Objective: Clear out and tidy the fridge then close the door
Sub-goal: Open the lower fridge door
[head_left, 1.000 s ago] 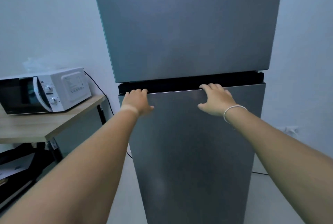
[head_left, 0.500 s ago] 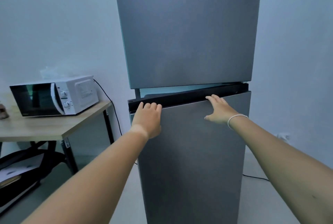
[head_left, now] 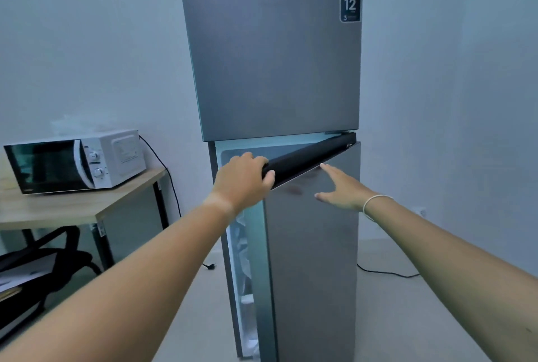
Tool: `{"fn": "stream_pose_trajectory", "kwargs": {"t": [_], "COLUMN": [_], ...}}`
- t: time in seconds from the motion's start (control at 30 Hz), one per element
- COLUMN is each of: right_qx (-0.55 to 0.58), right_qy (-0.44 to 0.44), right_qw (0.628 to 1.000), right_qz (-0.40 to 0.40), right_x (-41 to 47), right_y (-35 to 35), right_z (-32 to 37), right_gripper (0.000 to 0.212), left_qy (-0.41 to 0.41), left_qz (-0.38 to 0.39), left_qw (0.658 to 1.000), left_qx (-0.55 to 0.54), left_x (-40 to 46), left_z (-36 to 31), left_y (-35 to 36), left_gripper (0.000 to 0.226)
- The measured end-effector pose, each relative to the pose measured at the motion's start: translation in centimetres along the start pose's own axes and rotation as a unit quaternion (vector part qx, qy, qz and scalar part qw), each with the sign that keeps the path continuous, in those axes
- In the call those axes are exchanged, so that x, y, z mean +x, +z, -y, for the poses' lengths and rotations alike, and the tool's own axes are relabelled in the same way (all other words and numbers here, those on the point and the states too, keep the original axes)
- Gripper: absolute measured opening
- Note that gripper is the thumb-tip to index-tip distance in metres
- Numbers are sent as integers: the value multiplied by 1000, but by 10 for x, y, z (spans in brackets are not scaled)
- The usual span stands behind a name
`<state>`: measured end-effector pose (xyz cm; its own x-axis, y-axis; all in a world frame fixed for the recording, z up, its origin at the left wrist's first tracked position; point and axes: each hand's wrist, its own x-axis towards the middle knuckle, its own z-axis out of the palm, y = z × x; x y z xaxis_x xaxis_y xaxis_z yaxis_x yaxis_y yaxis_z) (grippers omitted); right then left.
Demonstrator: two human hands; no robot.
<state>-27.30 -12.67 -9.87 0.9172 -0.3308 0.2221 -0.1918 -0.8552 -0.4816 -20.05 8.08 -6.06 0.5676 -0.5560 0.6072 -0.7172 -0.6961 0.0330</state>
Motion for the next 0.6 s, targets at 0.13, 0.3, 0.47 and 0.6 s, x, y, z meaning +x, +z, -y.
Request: {"fn": "stream_pose_trajectory", "kwargs": {"t": [0.13,0.3,0.47,0.6], "right_qx": [38,71,105,207], "right_qy": [4,40,58,93], "right_qw": [999,996,989,962], "right_qz": [-25,-38,-84,-150], "right_x": [-31,-68,-106,-138], "right_y": [-3,-19,-43,-74], "right_z": [-2,-20,-49,-66], "right_gripper": [80,67,47,32], "left_qy": [47,95,154,171], "left_qz": [17,22,52,96], "left_qw": [997,987,949,941], "left_qx": [-51,-124,-271,-277], "left_x": [-12,-22,-32,-39], "left_z": [-29,-75,-114,-139], "left_y": [-16,-20,-15,0], "left_gripper": [39,54,43,44]}}
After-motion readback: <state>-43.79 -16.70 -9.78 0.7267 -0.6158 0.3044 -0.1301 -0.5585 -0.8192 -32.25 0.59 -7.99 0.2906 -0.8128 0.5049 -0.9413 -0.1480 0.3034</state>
